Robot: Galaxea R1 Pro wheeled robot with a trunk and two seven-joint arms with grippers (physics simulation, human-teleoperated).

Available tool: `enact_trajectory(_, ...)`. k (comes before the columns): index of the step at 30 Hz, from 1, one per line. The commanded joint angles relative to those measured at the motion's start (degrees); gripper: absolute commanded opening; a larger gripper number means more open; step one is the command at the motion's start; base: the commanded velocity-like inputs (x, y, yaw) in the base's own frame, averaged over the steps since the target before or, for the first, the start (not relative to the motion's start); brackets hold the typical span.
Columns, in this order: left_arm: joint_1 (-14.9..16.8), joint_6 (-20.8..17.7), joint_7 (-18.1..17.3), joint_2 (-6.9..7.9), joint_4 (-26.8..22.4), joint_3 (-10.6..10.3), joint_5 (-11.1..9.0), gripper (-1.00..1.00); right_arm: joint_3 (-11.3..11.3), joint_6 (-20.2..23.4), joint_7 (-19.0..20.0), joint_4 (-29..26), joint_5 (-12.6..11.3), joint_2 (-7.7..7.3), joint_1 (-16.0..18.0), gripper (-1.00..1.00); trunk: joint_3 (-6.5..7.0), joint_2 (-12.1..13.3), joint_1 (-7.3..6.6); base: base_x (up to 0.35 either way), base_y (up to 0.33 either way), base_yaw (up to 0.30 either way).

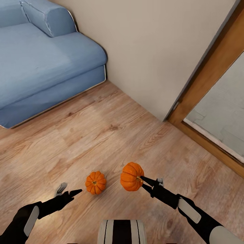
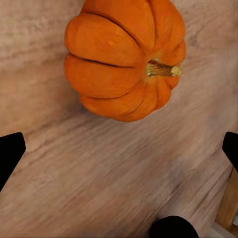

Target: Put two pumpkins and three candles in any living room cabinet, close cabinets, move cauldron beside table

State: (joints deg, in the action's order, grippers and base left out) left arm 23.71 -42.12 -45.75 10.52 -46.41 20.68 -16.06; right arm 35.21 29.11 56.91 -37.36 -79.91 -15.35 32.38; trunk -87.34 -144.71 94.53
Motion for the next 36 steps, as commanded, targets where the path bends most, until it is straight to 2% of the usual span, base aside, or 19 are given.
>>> enact_trajectory(1,0.0,-0.3,-0.1,0.01,0.0,0.2,-0.2,1.0,0.3,0.4,0.0,0.0,-0.6,-0.05,0.1,-1.0,-0.03,0.0,0.0,0.062,0.0,0.0)
enact_trajectory(23,0.0,-0.2,0.0,0.12,0.0,0.3,0.0,1.0,0.4,0.4,0.1,0.0,-0.6,-0.08,0.1,-1.0,-0.03,0.0,0.0,0.12,0.043,0.0)
enact_trajectory(29,0.0,-0.2,0.1,1.0,0.1,0.2,-0.2,1.0,0.4,0.4,0.2,0.0,-0.6,-0.12,0.1,-1.0,-0.03,0.0,0.0,0.027,-0.091,0.0)
enact_trajectory(36,0.0,-0.2,0.0,1.26,0.2,0.2,-0.5,1.0,0.4,0.4,0.1,0.0,-0.6,-0.06,0.1,-1.0,-0.03,0.0,0.0,0.001,-0.061,0.0)
